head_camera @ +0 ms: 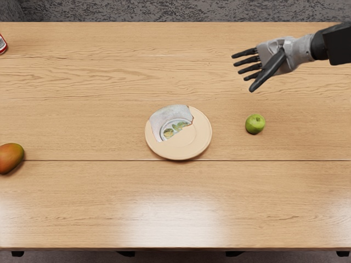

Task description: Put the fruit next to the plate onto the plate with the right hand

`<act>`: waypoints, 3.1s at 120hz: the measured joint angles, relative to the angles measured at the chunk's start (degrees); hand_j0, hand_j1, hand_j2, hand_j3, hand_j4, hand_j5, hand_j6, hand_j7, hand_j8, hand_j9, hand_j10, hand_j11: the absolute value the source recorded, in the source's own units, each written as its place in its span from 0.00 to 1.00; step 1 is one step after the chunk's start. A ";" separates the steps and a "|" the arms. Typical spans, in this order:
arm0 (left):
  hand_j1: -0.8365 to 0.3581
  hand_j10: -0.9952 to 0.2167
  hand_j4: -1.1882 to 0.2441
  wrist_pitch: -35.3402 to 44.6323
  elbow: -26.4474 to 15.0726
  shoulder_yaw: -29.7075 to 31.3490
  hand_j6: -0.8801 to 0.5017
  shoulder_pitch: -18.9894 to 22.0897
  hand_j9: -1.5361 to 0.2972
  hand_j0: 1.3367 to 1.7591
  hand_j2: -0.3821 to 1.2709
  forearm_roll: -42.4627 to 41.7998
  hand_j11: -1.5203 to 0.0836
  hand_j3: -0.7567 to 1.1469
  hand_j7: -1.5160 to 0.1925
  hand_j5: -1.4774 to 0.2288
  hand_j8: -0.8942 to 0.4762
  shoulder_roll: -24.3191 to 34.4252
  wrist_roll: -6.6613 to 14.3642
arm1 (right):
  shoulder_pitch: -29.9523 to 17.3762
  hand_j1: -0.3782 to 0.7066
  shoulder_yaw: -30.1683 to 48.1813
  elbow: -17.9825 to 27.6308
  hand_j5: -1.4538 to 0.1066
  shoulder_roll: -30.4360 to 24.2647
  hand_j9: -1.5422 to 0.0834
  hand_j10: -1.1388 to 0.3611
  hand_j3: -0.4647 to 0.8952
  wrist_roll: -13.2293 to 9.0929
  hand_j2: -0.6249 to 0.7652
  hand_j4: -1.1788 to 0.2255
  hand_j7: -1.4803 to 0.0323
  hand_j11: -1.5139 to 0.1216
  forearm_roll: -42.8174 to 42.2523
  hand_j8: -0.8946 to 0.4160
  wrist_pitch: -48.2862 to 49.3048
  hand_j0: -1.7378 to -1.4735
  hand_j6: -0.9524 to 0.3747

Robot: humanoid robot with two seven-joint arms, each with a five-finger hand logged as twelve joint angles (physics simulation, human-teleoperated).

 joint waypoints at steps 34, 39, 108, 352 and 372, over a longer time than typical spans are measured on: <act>0.98 0.81 0.82 0.00 0.00 0.00 0.63 0.00 0.83 0.76 0.23 0.00 0.94 0.40 0.88 0.86 0.65 0.00 0.00 | 4.21 0.05 -5.40 1.92 0.91 -0.92 0.93 0.75 0.34 0.00 0.45 0.82 0.96 0.91 -6.84 0.67 0.00 0.30 0.70; 0.98 0.81 0.82 0.00 0.00 0.00 0.63 0.00 0.83 0.76 0.23 0.00 0.94 0.40 0.88 0.86 0.65 0.00 0.00 | 5.71 0.05 -9.93 2.97 0.92 -0.38 0.93 0.75 0.34 0.00 0.45 0.82 0.96 0.91 -9.10 0.67 -2.22 0.30 0.70; 0.98 0.81 0.82 0.00 0.00 0.00 0.63 0.00 0.83 0.76 0.23 0.00 0.94 0.40 0.88 0.86 0.65 0.00 0.00 | 4.03 0.05 -26.29 9.94 0.91 12.51 0.93 0.74 0.34 0.00 0.45 0.82 0.96 0.91 -21.40 0.66 -32.42 0.30 0.70; 0.98 0.81 0.82 0.00 0.00 0.00 0.63 0.00 0.83 0.76 0.23 0.00 0.94 0.40 0.88 0.86 0.65 0.00 0.00 | 3.43 0.51 -33.58 30.44 0.57 8.58 0.60 0.47 0.34 0.00 0.39 0.53 0.60 0.58 -24.01 0.35 -58.32 0.30 0.39; 0.98 0.81 0.82 0.00 0.00 0.00 0.63 0.00 0.83 0.76 0.23 -0.01 0.94 0.40 0.88 0.86 0.65 0.00 0.00 | 3.36 0.62 -32.97 30.40 0.36 7.98 0.40 0.31 0.34 -0.03 0.62 0.36 0.40 0.38 -23.97 0.36 -58.43 0.32 0.39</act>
